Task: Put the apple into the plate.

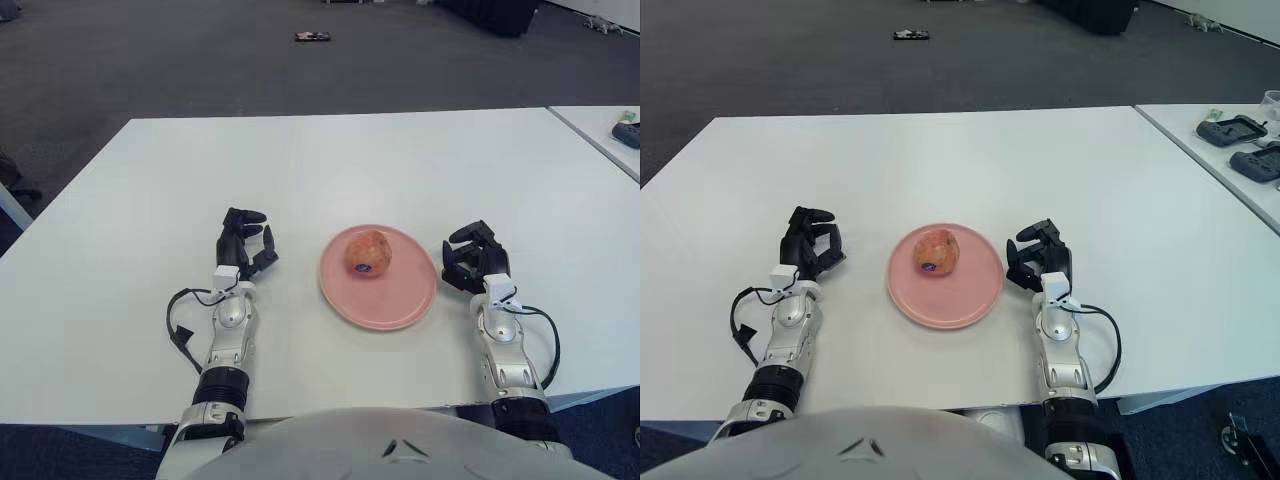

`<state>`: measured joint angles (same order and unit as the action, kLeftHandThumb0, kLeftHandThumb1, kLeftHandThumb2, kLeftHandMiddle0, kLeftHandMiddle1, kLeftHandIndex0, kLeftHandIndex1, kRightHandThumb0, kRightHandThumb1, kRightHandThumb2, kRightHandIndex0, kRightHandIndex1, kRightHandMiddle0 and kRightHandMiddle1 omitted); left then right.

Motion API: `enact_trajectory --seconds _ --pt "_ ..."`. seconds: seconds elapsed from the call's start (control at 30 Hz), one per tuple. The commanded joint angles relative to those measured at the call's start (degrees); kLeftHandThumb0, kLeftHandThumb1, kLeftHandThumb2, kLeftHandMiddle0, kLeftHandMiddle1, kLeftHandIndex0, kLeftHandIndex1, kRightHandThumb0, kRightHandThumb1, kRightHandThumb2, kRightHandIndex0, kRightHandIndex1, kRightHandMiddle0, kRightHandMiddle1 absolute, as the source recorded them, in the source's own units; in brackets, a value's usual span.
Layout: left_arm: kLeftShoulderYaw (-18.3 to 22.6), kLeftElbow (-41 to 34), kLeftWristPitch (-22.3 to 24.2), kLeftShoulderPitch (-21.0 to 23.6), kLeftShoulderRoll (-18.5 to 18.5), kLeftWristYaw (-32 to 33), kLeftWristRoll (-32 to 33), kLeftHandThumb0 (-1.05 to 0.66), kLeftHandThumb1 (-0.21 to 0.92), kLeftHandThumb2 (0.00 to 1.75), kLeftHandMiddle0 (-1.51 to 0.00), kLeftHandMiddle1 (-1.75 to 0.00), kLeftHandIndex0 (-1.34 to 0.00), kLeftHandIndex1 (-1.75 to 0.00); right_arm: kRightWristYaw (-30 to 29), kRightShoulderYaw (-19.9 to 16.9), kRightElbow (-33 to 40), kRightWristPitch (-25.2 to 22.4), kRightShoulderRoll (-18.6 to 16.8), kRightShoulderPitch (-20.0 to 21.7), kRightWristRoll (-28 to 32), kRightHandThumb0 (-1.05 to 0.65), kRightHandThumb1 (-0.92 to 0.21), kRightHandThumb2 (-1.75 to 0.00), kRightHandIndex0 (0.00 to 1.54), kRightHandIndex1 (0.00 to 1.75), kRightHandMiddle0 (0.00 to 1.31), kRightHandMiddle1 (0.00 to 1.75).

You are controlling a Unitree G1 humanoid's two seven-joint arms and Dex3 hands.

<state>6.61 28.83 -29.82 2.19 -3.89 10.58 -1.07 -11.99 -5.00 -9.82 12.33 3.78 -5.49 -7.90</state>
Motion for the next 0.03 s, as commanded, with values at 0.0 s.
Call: enact_trajectory --seconds 0.0 --pt "-0.3 1.2 2.2 -3.3 -0.3 0.7 -0.9 -0.43 0.47 1.14 -0.72 -1.75 -0.49 -1.75 0.3 0.1 -1.2 0.3 0.2 -0.5 -0.2 -0.41 -0.56 -1.02 0.67 1.53 0.42 1.75"
